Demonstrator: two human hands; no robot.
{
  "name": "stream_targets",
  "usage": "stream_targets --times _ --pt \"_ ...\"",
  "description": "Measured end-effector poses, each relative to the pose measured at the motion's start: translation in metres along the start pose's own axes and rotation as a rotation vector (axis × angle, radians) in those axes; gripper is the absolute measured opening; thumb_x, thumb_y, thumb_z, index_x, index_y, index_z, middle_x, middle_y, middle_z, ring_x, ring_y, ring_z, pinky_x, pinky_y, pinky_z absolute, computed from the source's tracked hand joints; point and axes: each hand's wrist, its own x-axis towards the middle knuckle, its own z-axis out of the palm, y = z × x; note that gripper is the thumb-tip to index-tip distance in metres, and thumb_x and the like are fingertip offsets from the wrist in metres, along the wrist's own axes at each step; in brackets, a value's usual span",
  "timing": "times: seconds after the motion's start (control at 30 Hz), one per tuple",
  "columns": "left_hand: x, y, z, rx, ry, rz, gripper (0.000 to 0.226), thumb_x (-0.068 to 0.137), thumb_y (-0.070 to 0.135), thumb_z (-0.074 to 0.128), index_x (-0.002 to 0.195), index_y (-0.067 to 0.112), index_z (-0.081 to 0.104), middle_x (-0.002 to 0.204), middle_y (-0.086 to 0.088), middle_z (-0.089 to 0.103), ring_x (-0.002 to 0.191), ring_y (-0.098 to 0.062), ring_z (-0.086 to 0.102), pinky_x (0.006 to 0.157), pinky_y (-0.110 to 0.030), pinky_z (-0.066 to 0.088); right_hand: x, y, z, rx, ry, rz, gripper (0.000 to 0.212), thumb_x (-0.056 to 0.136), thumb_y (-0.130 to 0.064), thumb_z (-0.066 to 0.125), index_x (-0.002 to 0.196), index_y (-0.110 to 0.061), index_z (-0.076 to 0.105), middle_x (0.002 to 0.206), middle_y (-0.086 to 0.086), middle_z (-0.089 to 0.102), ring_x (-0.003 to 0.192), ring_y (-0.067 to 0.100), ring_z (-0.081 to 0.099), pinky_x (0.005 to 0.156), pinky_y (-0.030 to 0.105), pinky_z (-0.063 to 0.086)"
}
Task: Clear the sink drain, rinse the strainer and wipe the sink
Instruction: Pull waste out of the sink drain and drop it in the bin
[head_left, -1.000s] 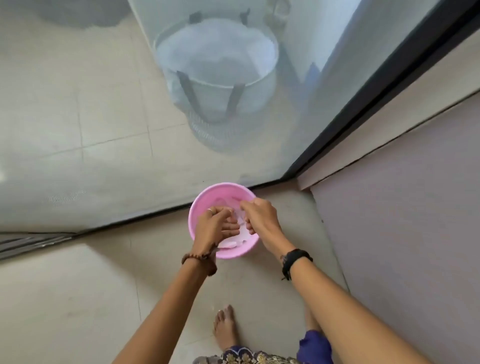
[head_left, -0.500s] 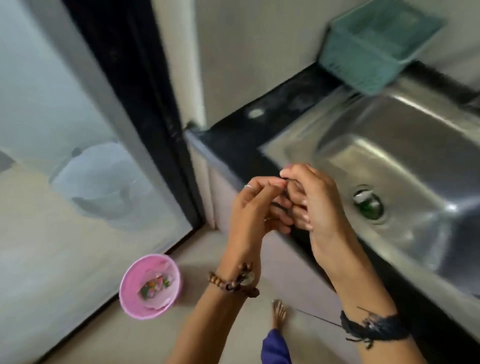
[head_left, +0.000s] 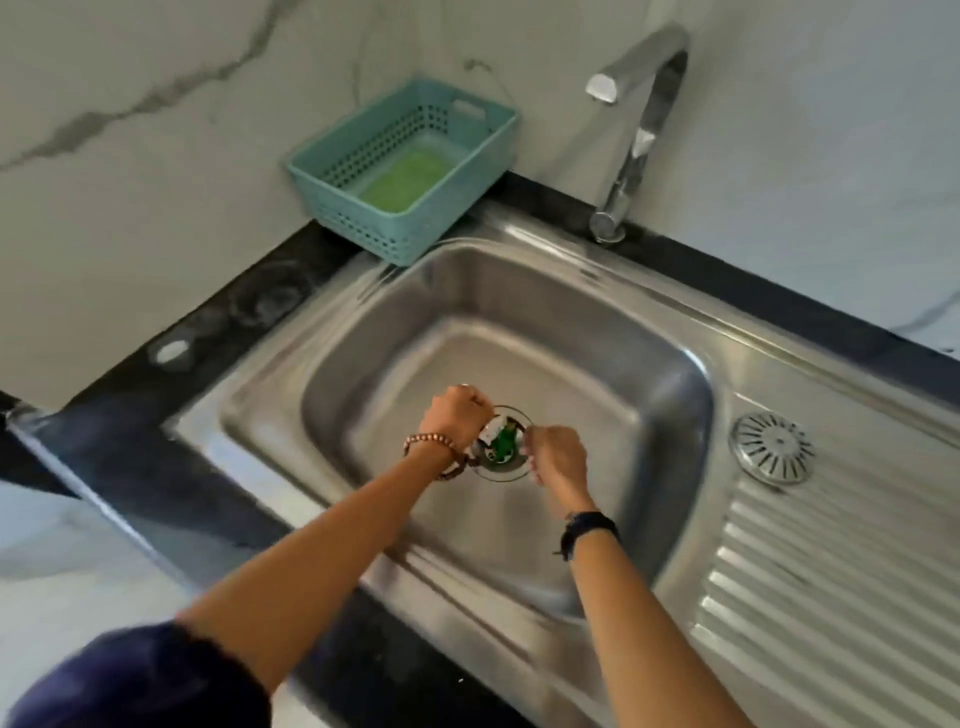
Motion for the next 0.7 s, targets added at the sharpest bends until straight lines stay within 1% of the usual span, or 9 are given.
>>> stream_targets --times 0.03,0.07,0.17,0.27,0.33,0.43,0.53,0.63,0.7 --pt "0.013 -0.007 0.005 0.116 -0.01 -0.011 0.019 0.084 0.015 0.051 0.092 0.009 0.068 0.101 -0.014 0.069 0.091 -0.031 0.065 0.082 -0.036 0.054 0.013 0.01 0.003 -0.109 -0.016 0.025 0.025 0.083 -0.025 0.055 0.086 -0.003 0.067 0.089 0.015 0.07 0.074 0.029 0.063 0.065 0.037 0.051" --pt "0.024 -0.012 0.01 0.223 -0.031 -0.012 0.02 0.085 0.016 0.052 0.095 0.011 0.068 0.105 -0.012 0.068 0.096 -0.03 0.063 0.083 -0.033 0.052 0.024 0.018 0.005 -0.228 -0.03 0.024 0.029 0.085 -0.029 0.054 0.094 -0.004 0.067 0.096 0.015 0.071 0.083 0.031 0.066 0.07 0.037 0.053" --pt "0.055 -0.026 0.026 0.481 -0.075 0.046 0.024 0.088 0.023 0.055 0.109 0.02 0.064 0.119 -0.005 0.062 0.108 -0.023 0.057 0.085 -0.032 0.047 0.048 0.026 0.01 -0.499 -0.046 -0.076 0.033 0.092 -0.032 0.049 0.105 -0.007 0.065 0.106 0.012 0.068 0.096 0.031 0.064 0.071 0.031 0.047" --pt "0.075 -0.037 0.043 0.65 -0.083 0.118 0.034 0.088 0.027 0.057 0.122 0.026 0.054 0.125 -0.003 0.055 0.114 -0.022 0.052 0.086 -0.034 0.046 0.068 0.028 0.018 -0.699 -0.061 -0.246 0.028 0.091 -0.028 0.051 0.106 -0.008 0.063 0.108 0.012 0.066 0.098 0.031 0.062 0.074 0.032 0.047" --pt "0.083 -0.041 0.052 0.73 -0.052 0.189 0.035 0.087 0.025 0.058 0.121 0.023 0.051 0.123 -0.005 0.052 0.113 -0.023 0.051 0.082 -0.036 0.047 0.077 0.028 0.023 -0.8 -0.059 -0.363 0.024 0.092 -0.026 0.05 0.102 -0.008 0.061 0.106 0.012 0.066 0.096 0.031 0.062 0.073 0.032 0.047" --pt "0.087 -0.044 0.058 0.792 0.035 0.304 0.027 0.089 0.029 0.055 0.112 0.016 0.055 0.116 -0.005 0.053 0.109 -0.023 0.05 0.072 -0.035 0.046 0.085 0.027 0.032 -0.88 -0.039 -0.467 0.021 0.094 -0.02 0.046 0.101 -0.006 0.06 0.106 0.012 0.066 0.095 0.031 0.062 0.069 0.032 0.043" --pt "0.085 -0.054 0.065 0.897 0.081 0.365 0.027 0.094 0.032 0.044 0.106 0.013 0.058 0.113 -0.004 0.053 0.106 -0.023 0.05 0.068 -0.032 0.043 0.087 0.03 0.041 -0.884 -0.031 -0.481 0.021 0.094 -0.015 0.042 0.104 -0.006 0.058 0.109 0.011 0.065 0.098 0.03 0.061 0.071 0.032 0.044" --pt "0.084 -0.063 0.07 0.892 0.079 0.334 0.024 0.094 0.028 0.045 0.103 0.012 0.061 0.113 -0.005 0.054 0.106 -0.023 0.052 0.069 -0.032 0.044 0.086 0.035 0.042 -0.893 -0.061 -0.483 0.022 0.093 -0.014 0.041 0.104 -0.006 0.058 0.109 0.012 0.065 0.098 0.03 0.061 0.072 0.034 0.045" --pt "0.083 -0.061 0.067 0.804 0.069 0.271 0.022 0.092 0.027 0.05 0.099 0.011 0.063 0.11 -0.006 0.055 0.103 -0.024 0.053 0.07 -0.033 0.043 0.087 0.036 0.039 -0.873 -0.051 -0.478 0.021 0.094 -0.017 0.044 0.101 -0.006 0.06 0.106 0.012 0.066 0.094 0.03 0.062 0.068 0.032 0.043"
